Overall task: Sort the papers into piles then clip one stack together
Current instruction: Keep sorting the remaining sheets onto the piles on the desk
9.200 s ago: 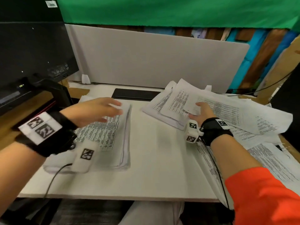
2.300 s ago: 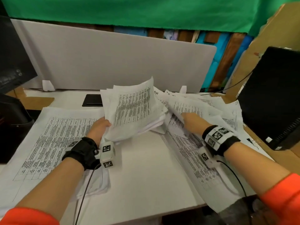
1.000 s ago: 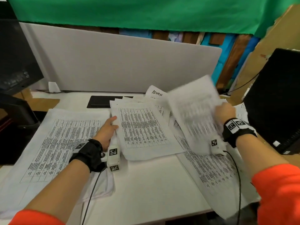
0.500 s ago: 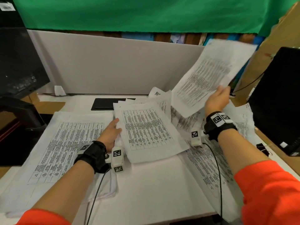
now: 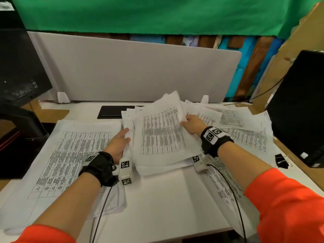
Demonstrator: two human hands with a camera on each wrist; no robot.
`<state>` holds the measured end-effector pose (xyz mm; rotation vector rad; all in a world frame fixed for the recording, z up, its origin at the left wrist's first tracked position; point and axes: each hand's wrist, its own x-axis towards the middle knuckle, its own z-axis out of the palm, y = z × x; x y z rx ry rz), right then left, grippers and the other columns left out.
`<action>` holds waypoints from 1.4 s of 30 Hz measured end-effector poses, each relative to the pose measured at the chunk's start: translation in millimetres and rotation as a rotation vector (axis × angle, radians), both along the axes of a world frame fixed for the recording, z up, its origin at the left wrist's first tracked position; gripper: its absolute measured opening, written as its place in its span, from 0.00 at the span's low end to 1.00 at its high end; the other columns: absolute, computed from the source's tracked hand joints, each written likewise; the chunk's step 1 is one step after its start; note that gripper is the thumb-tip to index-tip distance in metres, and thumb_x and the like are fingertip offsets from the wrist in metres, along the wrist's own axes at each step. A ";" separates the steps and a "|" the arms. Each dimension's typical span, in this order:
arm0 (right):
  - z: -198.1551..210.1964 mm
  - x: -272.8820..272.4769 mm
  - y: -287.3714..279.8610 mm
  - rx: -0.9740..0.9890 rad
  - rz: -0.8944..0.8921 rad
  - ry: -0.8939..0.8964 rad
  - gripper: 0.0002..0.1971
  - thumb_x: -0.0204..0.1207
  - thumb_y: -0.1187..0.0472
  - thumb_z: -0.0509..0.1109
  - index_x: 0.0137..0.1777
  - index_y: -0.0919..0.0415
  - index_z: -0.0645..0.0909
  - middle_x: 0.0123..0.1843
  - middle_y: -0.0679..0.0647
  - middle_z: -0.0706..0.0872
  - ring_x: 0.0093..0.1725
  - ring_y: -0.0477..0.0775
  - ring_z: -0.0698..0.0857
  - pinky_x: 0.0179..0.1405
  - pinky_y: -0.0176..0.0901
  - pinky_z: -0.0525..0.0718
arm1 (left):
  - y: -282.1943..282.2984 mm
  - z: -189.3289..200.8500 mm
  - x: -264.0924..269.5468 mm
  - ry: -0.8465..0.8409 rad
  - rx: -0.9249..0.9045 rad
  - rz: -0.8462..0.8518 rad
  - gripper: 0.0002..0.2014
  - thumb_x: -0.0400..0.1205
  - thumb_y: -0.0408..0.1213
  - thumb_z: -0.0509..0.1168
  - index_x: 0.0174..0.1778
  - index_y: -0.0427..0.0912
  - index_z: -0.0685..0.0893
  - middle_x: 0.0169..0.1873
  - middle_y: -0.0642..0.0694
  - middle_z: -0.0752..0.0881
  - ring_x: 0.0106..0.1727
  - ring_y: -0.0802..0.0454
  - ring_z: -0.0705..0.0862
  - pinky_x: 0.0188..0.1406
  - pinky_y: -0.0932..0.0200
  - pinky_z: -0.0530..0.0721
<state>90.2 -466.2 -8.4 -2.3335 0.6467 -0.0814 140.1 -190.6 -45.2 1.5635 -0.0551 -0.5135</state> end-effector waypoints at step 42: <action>122.1 -97.0 16.2 0.603 0.151 -0.711 0.21 0.70 0.60 0.79 0.63 0.63 0.82 0.54 0.51 0.92 0.54 0.49 0.91 0.52 0.40 0.89 | -16.2 149.8 -22.8 -0.632 -0.241 -0.117 0.29 0.78 0.45 0.70 0.74 0.51 0.66 0.58 0.62 0.81 0.57 0.65 0.83 0.56 0.64 0.82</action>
